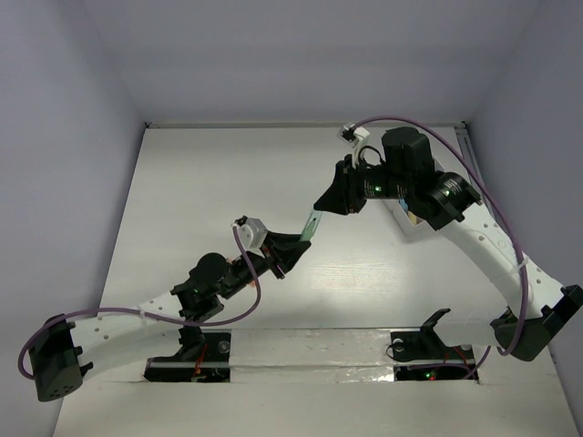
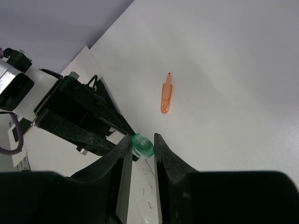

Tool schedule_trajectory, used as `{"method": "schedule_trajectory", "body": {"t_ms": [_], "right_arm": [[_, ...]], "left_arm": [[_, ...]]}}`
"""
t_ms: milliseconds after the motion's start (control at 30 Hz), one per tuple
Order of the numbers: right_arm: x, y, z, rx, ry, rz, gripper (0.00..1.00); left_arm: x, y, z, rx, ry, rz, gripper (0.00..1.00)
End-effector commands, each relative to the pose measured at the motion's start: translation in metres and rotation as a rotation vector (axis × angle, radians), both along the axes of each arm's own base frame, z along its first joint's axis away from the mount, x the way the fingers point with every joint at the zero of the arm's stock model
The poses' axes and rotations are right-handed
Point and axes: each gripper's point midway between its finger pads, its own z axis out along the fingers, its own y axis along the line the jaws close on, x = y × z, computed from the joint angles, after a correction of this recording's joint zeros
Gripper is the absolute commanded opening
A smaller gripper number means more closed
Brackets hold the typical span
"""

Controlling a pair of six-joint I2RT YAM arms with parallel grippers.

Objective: Sort the stationery into containers
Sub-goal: Close the pen cap on the pen.

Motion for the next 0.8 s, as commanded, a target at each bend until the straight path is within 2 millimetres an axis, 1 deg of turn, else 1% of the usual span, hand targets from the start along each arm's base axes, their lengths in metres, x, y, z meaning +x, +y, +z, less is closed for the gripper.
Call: {"method": "schedule_trajectory", "body": {"t_ms": [0,100,267,300,367,400,467,500,533,600,633,667,700,733,767], "right_arm": [[0.007,0.004,0.007,0.038,-0.034,0.005,0.0],[0.005,0.005,0.004,0.042,-0.026,0.013,0.0],[0.002,0.006,0.0,0.057,-0.016,0.022,0.0],[0.002,0.006,-0.006,0.051,-0.004,0.021,0.0],[0.002,0.006,-0.01,0.051,0.002,0.016,0.0],[0.001,0.005,-0.015,0.046,0.01,0.016,0.0],[0.0,0.005,-0.015,0.058,0.013,0.016,0.0],[0.001,0.005,-0.021,0.053,0.019,0.006,0.0],[-0.003,0.006,-0.023,0.049,0.022,0.012,0.0],[-0.004,0.005,-0.019,0.071,0.009,0.0,0.0],[-0.008,0.006,-0.025,0.069,0.018,0.009,0.0],[-0.008,0.007,-0.023,0.082,0.01,0.006,0.0],[-0.012,0.007,-0.021,0.09,0.006,0.01,0.0],[-0.012,0.007,-0.022,0.092,0.006,0.005,0.0],[-0.012,0.007,-0.027,0.09,0.014,0.005,0.0]], "left_arm": [[-0.012,0.001,0.059,-0.155,-0.075,-0.049,0.0],[-0.012,0.002,0.064,-0.174,-0.078,-0.051,0.0],[-0.005,0.007,0.073,-0.226,-0.056,-0.003,0.0],[-0.004,0.008,0.074,-0.232,-0.056,0.002,0.0],[-0.002,0.01,0.078,-0.249,-0.055,0.016,0.0],[-0.001,0.01,0.079,-0.255,-0.058,0.018,0.0],[0.001,0.011,0.083,-0.269,-0.054,0.033,0.0],[0.003,0.012,0.084,-0.277,-0.052,0.043,0.0],[0.004,0.012,0.084,-0.276,-0.052,0.048,0.0],[0.005,0.013,0.088,-0.288,-0.05,0.058,0.0],[0.007,0.014,0.089,-0.293,-0.048,0.066,0.0],[0.007,0.015,0.09,-0.299,-0.047,0.069,0.0],[0.008,0.015,0.091,-0.303,-0.045,0.071,0.0],[0.008,0.015,0.092,-0.307,-0.047,0.071,0.0],[0.007,0.015,0.095,-0.316,-0.05,0.07,0.0]]}}
